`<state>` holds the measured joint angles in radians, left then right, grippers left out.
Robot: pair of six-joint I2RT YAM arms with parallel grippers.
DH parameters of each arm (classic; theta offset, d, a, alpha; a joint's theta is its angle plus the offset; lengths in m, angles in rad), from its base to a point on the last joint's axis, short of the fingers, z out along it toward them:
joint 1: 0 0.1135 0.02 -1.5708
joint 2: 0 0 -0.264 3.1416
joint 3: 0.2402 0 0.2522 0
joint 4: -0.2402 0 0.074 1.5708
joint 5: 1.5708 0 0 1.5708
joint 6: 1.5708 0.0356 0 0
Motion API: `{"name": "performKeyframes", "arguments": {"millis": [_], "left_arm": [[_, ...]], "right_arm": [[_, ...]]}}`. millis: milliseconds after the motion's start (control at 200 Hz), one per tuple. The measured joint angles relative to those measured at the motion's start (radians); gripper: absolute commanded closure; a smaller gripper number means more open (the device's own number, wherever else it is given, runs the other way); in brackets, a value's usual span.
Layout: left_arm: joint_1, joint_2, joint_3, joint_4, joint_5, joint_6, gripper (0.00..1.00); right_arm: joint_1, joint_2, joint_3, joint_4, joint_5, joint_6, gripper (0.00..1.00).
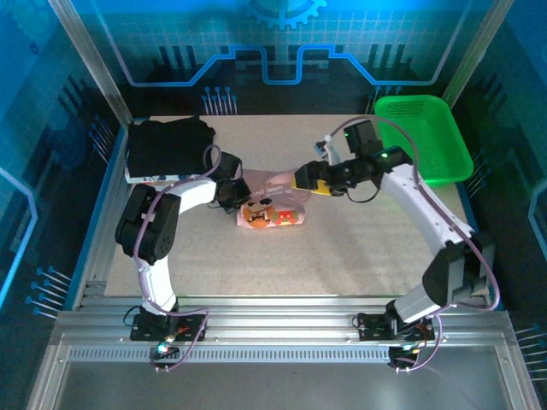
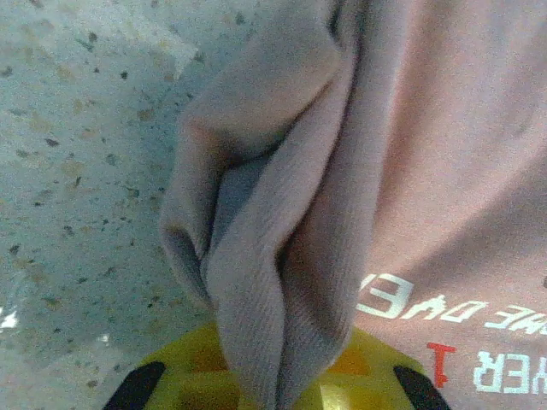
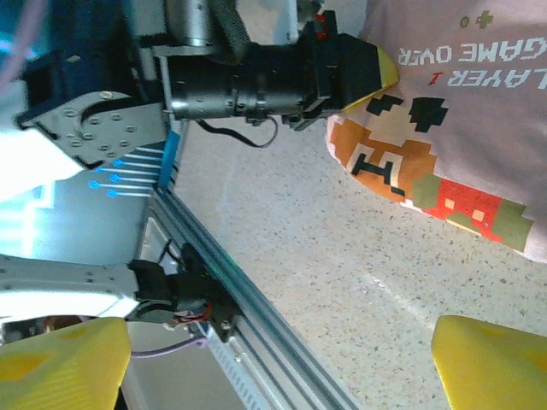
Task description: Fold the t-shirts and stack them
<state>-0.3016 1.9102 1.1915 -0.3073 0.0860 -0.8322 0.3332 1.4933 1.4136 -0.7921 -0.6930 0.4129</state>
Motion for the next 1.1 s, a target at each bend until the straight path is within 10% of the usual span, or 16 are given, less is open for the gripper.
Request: {"name": "performKeyframes", "arguments": {"millis": [450, 1100], "left_arm": [[-0.003, -0.027, 0.396, -0.285, -0.224, 0.375, 1.0], [0.126, 0.087, 0.842, -0.428, -0.246, 0.682, 1.0]], "right_arm": [[-0.077, -0.099, -0.106, 0.0, -0.054, -0.011, 0.0], [-0.092, -0.046, -0.105, -0.004, -0.06, -0.022, 0.0]]}}
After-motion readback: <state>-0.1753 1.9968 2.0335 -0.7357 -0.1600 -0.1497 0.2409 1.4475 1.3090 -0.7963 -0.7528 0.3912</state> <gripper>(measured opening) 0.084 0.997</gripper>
